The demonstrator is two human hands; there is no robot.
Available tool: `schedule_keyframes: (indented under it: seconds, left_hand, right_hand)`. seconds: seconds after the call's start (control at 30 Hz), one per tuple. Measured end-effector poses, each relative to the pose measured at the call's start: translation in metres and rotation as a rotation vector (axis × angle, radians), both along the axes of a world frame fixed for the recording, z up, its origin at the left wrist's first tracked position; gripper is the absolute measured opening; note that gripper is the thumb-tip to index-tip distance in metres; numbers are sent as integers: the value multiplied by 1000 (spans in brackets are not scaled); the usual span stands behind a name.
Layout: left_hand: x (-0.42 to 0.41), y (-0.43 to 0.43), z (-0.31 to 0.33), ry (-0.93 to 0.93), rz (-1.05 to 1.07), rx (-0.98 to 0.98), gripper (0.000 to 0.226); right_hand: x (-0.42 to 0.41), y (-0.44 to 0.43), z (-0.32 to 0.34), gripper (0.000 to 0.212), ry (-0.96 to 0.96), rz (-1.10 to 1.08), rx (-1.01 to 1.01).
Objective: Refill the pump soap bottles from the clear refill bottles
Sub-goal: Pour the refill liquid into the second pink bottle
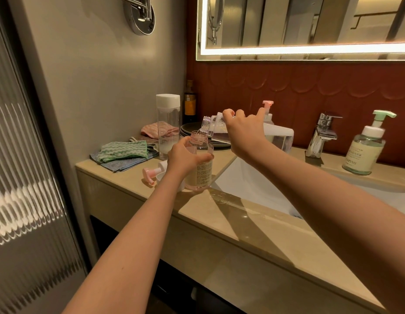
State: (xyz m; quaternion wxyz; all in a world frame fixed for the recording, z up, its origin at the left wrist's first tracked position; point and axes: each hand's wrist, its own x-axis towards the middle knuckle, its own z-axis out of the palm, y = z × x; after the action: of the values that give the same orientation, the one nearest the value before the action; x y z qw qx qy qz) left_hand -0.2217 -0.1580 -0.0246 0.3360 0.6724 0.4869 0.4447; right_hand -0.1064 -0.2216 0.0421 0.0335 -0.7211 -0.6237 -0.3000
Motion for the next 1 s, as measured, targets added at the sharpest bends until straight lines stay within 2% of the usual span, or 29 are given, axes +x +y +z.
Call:
schedule_keyframes:
  seconds: [1.0]
  left_hand:
    - [1,2,-1,-5,9,0,83]
  right_hand:
    - [0,2,-2,59,-10,-6,14]
